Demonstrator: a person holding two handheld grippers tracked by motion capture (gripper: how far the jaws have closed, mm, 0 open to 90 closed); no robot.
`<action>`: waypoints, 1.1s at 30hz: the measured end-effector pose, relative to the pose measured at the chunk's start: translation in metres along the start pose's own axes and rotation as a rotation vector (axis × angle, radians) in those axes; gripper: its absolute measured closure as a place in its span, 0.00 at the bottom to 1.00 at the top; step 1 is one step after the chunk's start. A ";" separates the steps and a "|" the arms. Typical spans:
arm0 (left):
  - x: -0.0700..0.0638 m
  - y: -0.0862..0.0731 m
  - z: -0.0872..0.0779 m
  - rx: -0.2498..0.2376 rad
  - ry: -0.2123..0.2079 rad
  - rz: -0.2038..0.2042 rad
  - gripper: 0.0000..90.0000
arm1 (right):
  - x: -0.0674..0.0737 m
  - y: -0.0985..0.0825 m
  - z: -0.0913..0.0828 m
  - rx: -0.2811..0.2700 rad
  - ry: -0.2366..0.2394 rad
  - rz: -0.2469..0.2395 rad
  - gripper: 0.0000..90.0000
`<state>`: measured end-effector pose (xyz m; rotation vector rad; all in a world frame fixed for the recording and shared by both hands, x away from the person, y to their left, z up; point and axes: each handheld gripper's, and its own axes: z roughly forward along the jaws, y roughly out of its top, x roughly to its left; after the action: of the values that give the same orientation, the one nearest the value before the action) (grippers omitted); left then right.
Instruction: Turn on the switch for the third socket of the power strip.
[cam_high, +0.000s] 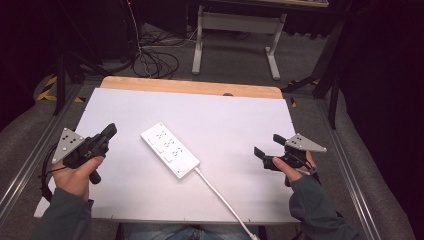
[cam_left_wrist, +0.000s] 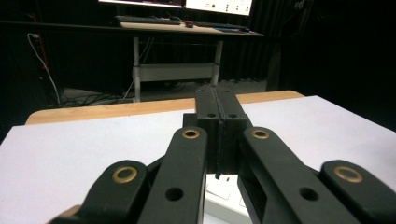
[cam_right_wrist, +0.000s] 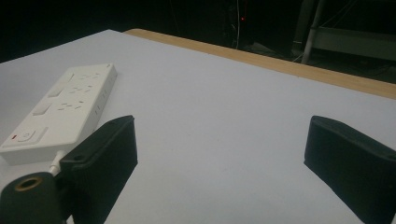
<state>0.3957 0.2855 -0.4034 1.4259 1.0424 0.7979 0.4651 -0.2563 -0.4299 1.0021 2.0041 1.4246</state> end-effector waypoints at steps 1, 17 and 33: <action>0.001 0.000 -0.001 -0.001 0.003 -0.006 1.00 | 0.000 0.000 0.000 -0.001 0.000 0.001 0.11; 0.010 -0.001 -0.008 -0.016 0.055 -0.030 0.90 | 0.000 0.000 0.000 -0.002 0.000 0.001 0.11; 0.017 -0.002 -0.012 -0.018 0.095 -0.054 0.47 | 0.000 0.000 -0.001 -0.006 -0.002 0.004 0.11</action>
<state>0.3911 0.3053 -0.4055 1.3497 1.1383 0.8403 0.4648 -0.2569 -0.4294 1.0053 1.9957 1.4307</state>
